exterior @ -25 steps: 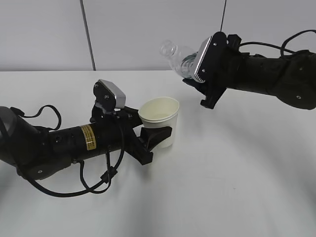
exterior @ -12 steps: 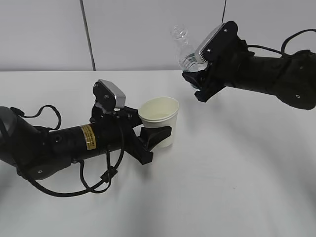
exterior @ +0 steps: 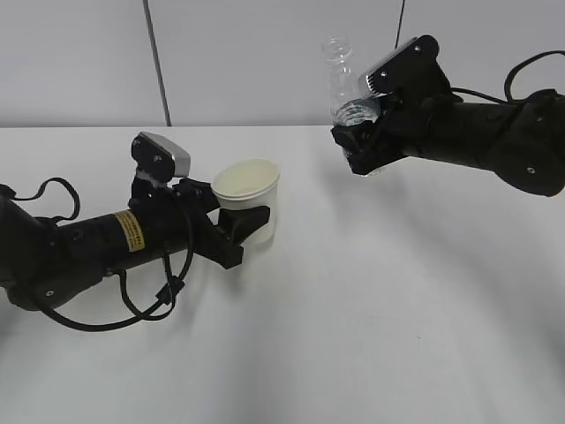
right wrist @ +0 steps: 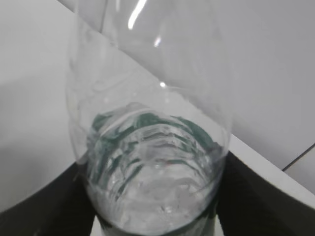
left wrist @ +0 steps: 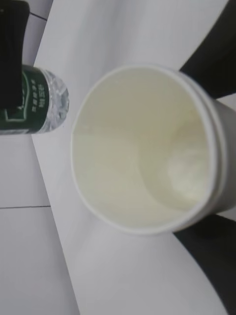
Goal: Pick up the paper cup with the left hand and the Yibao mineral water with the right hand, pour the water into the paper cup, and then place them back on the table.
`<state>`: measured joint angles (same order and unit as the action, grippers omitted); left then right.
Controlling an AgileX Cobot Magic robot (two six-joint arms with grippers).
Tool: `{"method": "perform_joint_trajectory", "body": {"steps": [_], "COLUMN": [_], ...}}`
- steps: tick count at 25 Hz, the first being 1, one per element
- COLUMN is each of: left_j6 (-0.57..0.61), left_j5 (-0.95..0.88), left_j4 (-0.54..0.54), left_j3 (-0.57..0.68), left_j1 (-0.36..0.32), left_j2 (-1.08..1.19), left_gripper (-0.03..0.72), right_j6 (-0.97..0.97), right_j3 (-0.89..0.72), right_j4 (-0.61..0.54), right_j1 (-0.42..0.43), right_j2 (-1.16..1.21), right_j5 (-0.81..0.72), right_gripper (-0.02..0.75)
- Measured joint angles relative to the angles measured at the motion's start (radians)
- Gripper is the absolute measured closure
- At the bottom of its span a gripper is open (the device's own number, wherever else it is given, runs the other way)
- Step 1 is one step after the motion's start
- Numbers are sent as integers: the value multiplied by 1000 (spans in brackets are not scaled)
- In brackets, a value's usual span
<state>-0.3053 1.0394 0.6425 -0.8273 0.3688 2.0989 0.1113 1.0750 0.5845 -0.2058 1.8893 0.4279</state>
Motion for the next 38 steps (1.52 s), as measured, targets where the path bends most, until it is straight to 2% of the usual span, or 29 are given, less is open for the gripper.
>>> {"method": "perform_joint_trajectory", "body": {"steps": [15,34,38], "left_j6": [10,66,72], "left_j5": [-12,-47,-86], "left_j4": [-1,-53,-57], "left_j3": [0,0,0], "left_j1": [-145,-291,-305], "left_j2": [0,0,0], "left_gripper": [265,265,265], "right_j6": [202,218,218], "right_j3": [-4,-43,-43], "right_j4": [-3,-5,-5], "right_j1": [0,0,0], "right_j2": [0,0,0], "right_j5": [0,29,46], "right_gripper": [249,250,250]}}
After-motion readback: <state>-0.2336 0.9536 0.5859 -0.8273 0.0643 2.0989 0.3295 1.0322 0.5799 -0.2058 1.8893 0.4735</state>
